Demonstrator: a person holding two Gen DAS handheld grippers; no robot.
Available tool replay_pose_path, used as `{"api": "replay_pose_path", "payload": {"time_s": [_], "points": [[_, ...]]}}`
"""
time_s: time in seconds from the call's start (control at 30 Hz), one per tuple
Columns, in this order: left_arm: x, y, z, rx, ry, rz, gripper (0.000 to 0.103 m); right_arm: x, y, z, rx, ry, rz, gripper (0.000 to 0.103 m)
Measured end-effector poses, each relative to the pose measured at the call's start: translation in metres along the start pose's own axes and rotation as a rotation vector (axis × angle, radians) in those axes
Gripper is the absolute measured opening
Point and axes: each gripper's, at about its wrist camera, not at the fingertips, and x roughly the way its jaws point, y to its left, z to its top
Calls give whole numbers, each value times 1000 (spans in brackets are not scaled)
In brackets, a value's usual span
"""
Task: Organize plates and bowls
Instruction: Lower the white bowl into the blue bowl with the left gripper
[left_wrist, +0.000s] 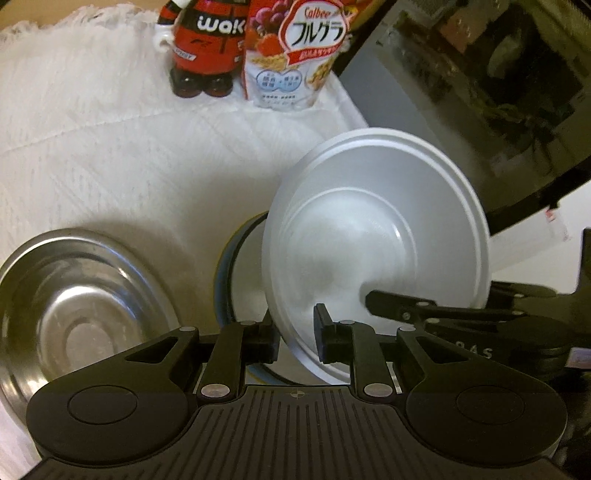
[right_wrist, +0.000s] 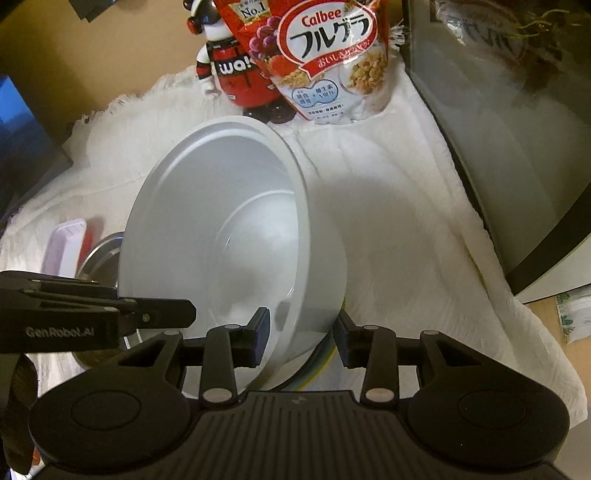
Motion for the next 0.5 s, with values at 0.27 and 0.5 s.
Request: {"api": "replay_pose_path", "payload": {"time_s": [0.27,0.5], "points": [[-18,-6,10,1,-44,-42,21,-26,3,7,-23,-72,11,38],[-1,4,5,-31,22,16,21,-10,5,4,-49,2,32,38]]}}
